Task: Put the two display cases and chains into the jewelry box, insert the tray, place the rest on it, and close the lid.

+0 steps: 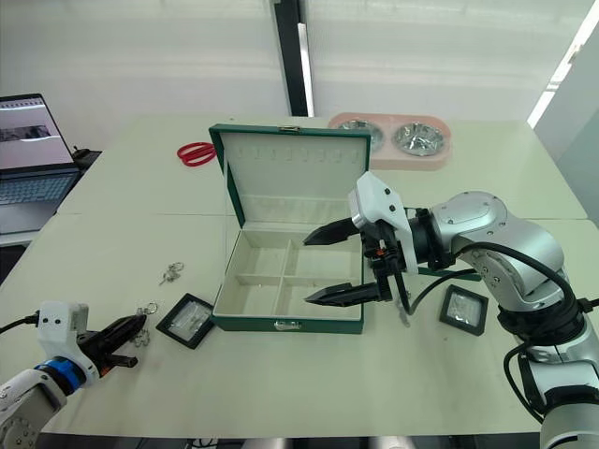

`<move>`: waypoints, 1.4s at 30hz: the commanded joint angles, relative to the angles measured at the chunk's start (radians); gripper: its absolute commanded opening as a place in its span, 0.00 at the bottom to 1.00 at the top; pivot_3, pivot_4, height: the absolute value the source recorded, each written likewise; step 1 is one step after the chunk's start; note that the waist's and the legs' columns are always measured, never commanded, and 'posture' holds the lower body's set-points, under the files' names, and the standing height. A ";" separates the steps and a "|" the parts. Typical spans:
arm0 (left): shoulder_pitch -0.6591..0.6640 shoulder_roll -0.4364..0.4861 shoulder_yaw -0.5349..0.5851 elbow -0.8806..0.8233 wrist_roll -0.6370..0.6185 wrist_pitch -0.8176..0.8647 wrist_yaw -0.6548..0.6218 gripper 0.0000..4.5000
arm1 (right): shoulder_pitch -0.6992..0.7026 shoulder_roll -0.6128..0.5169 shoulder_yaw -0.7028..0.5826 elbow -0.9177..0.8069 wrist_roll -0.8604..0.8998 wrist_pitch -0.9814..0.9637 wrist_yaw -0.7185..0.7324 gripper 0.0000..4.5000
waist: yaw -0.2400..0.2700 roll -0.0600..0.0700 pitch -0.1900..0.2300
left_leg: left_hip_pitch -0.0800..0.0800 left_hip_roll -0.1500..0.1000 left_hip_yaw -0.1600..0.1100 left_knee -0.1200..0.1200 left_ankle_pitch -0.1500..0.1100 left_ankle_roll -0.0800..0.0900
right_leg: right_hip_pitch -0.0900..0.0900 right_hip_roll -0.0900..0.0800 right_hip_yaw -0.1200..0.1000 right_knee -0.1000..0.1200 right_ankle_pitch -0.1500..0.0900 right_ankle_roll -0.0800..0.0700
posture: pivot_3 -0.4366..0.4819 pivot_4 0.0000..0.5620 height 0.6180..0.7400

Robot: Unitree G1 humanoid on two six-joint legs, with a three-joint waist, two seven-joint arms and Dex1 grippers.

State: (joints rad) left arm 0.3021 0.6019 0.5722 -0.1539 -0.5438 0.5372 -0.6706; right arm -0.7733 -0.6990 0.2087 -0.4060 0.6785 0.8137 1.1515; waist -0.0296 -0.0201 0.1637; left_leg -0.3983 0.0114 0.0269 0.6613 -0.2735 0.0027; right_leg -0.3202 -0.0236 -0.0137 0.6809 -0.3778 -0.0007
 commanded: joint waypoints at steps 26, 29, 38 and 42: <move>-0.503 0.478 -0.079 -0.176 -0.453 0.354 -0.330 0.00 | 0.080 -0.056 -0.088 -0.066 -0.002 -0.024 -0.066 1.00 | 0.000 -0.001 0.001 | -0.001 0.000 -0.001 0.000 0.000 0.000 | -0.001 0.000 -0.001 0.000 0.000 0.000 | 0.48 0.27 1.00; -0.640 0.465 -0.191 -0.183 -0.435 0.361 -0.311 0.00 | 0.097 -0.058 -0.100 -0.082 -0.005 -0.014 -0.098 1.00 | 0.000 -0.001 0.002 | -0.001 -0.001 0.000 0.000 0.000 0.000 | -0.001 0.000 -0.001 0.000 0.000 0.000 | 0.48 0.27 1.00; -0.936 0.313 -0.486 -0.102 -0.225 0.257 -0.267 0.00 | 0.131 -0.061 -0.073 -0.129 -0.056 0.000 -0.193 1.00 | -0.002 -0.003 0.004 | -0.002 -0.001 0.001 0.000 0.001 -0.001 | -0.001 0.001 0.001 0.000 0.000 0.000 | 0.48 0.27 1.00; -0.963 0.277 -0.571 -0.029 -0.092 0.158 -0.282 0.00 | 0.138 -0.062 -0.053 -0.144 -0.074 0.023 -0.227 1.00 | 0.000 -0.003 0.004 | -0.003 -0.001 0.001 0.000 0.002 -0.004 | -0.002 0.002 0.001 0.000 0.000 0.000 | 0.48 0.27 1.00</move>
State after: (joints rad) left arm -0.6375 0.8802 0.0149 -0.1954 -0.6864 0.7478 -0.9408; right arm -0.6353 -0.7539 0.1600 -0.5103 0.6103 0.8348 0.9374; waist -0.0297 -0.0231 0.1679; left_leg -0.4010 0.0109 0.0279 0.6616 -0.2711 -0.0013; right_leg -0.3220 -0.0216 -0.0122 0.6808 -0.3777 -0.0004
